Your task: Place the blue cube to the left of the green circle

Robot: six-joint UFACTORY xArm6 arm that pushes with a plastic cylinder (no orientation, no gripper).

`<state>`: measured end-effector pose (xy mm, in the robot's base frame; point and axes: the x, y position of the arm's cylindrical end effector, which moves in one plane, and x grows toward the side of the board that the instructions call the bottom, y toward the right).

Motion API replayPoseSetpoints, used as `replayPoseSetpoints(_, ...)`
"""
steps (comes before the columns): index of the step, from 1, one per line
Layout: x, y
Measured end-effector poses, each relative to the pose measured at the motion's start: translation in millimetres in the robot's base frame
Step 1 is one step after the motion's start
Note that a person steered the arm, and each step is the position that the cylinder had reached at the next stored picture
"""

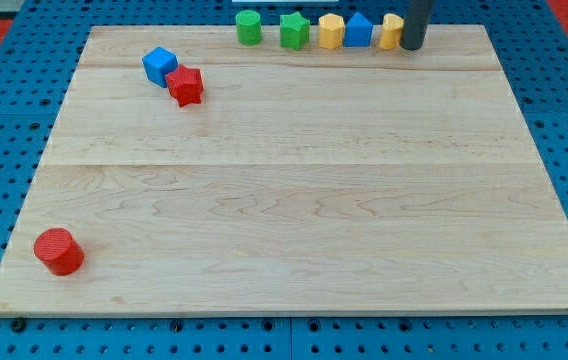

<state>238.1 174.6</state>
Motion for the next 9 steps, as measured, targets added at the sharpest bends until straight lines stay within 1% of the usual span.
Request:
replayPoseSetpoints(1, 64.0, 5.1)
replayPoseSetpoints(2, 71.7, -114.7)
replayPoseSetpoints(3, 70.7, -204.7)
replayPoseSetpoints(4, 53.1, -288.2)
replayPoseSetpoints(5, 75.4, -301.0)
replayPoseSetpoints(6, 54.0, -339.9)
replayPoseSetpoints(7, 10.1, -334.0)
replayPoseSetpoints(8, 38.1, -352.0)
replayPoseSetpoints(9, 46.3, -399.6)
